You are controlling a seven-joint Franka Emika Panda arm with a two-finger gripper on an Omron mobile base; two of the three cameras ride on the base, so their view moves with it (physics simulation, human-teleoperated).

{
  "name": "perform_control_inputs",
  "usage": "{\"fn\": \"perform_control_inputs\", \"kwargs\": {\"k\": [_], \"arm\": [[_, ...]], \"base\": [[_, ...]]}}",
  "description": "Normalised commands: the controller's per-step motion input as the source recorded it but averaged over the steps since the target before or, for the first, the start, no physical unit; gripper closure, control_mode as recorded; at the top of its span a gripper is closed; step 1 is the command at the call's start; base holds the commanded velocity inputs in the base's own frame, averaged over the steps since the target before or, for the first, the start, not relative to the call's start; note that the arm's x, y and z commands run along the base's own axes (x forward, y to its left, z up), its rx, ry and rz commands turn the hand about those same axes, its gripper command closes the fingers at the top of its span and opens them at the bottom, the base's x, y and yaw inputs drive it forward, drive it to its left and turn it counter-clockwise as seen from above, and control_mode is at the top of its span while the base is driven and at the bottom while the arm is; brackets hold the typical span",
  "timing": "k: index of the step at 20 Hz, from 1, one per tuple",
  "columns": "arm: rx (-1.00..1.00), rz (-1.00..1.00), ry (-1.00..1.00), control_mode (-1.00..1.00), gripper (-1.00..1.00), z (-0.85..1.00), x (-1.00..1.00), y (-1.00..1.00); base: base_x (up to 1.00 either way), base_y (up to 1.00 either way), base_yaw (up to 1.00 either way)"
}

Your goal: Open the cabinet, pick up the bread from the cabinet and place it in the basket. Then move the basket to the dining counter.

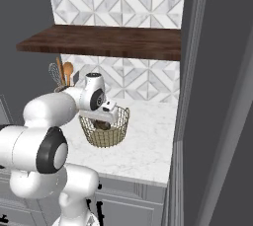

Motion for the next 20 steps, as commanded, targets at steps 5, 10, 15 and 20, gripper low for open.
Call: {"fn": "perform_control_inputs", "kwargs": {"k": [5, 10, 15, 20], "arm": [[0.04, 0.02, 0.02, -1.0, 1.0, -0.3, 0.0, 0.0], [0.01, 0.02, 0.0, -1.0, -1.0, -0.18, 0.0, 0.0], [-0.02, 0.0, 0.0, -1.0, -1.0, 0.04, 0.0, 0.0], [-0.03, 0.0, 0.0, -1.0, -1.0, 0.28, 0.01, -0.09]], "base": [[0.0, 0.0, 0.0], [0.0, 0.0, 0.0], [0.0, 0.0, 0.0], [0.0, 0.0, 0.0]]}}
